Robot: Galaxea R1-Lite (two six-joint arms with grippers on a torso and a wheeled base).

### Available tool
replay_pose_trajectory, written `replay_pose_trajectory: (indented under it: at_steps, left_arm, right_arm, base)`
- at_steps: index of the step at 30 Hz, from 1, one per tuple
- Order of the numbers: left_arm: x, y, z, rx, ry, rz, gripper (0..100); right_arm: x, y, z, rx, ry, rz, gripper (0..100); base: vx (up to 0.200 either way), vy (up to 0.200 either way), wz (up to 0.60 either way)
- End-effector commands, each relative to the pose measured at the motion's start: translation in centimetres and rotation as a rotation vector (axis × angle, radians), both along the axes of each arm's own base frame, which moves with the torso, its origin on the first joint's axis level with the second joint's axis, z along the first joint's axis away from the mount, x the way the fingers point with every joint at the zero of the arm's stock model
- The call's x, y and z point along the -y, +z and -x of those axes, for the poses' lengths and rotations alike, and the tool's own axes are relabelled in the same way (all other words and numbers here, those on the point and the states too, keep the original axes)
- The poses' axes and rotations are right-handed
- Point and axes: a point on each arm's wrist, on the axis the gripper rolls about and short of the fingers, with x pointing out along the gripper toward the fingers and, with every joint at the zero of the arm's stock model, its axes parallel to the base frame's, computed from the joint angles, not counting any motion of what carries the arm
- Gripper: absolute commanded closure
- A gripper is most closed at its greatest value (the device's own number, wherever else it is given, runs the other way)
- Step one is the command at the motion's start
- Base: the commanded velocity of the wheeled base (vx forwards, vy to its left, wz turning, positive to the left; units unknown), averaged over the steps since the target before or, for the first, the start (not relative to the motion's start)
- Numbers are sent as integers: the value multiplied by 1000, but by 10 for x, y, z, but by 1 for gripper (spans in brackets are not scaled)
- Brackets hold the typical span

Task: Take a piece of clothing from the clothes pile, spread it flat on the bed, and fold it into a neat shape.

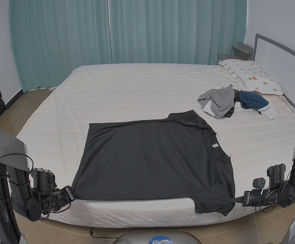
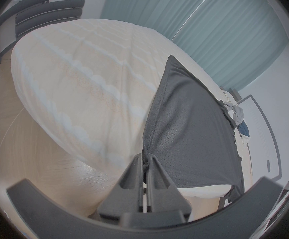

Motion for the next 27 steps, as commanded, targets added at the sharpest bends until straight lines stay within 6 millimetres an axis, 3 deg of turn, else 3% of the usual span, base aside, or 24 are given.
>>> replay_pose_trajectory:
  at_steps: [1,27]
  left_arm:
    - [-1,0,7,-13,-14,-18,100]
    - [-12,1,31,-65,-114,-159,100]
  right_arm:
    - [-2,0,11,-19,12,-4,100]
    - [-3,9,37,-38,70,53,100]
  base:
    - [0,0,0]
    - [0,0,0]
